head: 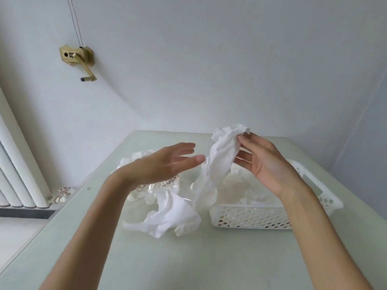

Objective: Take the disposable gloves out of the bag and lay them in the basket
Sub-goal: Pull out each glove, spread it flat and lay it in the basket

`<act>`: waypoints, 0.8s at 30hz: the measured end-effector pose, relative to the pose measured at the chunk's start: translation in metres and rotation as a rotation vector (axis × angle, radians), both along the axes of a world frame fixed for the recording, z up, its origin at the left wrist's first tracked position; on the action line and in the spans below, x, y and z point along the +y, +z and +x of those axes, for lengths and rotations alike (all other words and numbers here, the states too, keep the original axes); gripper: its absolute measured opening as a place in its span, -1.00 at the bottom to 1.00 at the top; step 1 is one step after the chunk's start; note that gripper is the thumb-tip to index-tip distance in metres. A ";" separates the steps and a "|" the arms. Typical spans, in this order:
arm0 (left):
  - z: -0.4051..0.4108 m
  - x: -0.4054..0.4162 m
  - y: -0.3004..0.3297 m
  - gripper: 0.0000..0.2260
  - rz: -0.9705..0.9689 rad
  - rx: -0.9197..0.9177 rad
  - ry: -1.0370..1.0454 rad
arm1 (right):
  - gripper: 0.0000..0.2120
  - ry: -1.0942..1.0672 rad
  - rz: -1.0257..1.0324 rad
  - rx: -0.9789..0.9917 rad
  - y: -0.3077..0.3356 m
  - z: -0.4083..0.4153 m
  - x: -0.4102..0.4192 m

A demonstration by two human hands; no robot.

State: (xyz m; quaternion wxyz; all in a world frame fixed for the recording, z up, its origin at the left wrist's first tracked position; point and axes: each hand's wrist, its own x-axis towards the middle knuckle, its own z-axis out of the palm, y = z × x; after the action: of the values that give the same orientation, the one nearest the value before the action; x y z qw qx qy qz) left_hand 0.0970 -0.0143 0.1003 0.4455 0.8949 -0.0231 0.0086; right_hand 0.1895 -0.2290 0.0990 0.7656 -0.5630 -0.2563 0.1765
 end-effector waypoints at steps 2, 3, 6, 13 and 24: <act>0.018 -0.026 0.003 -0.38 -0.067 0.004 -0.121 | -0.79 0.039 0.014 -0.056 0.004 -0.003 -0.007; 0.025 -0.034 0.004 -0.52 -0.097 0.008 -0.187 | -0.77 0.054 0.031 -0.075 0.004 -0.003 -0.012; 0.040 -0.051 0.004 -0.60 -0.074 0.024 -0.240 | -0.74 0.076 0.141 -0.048 0.006 -0.004 -0.028; 0.062 -0.065 0.013 -0.40 -0.037 -0.173 -0.061 | -0.74 -0.472 -0.172 -0.175 0.002 0.030 -0.078; 0.066 -0.080 0.039 -0.46 0.293 -0.126 -0.029 | -0.76 -0.187 -0.570 -0.628 0.000 0.018 -0.070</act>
State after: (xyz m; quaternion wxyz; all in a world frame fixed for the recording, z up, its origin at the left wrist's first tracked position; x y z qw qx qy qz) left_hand 0.1633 -0.0944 0.1393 0.3080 0.9476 -0.0651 0.0549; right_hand 0.2071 -0.2992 0.0987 0.4771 -0.7991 -0.3656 -0.0099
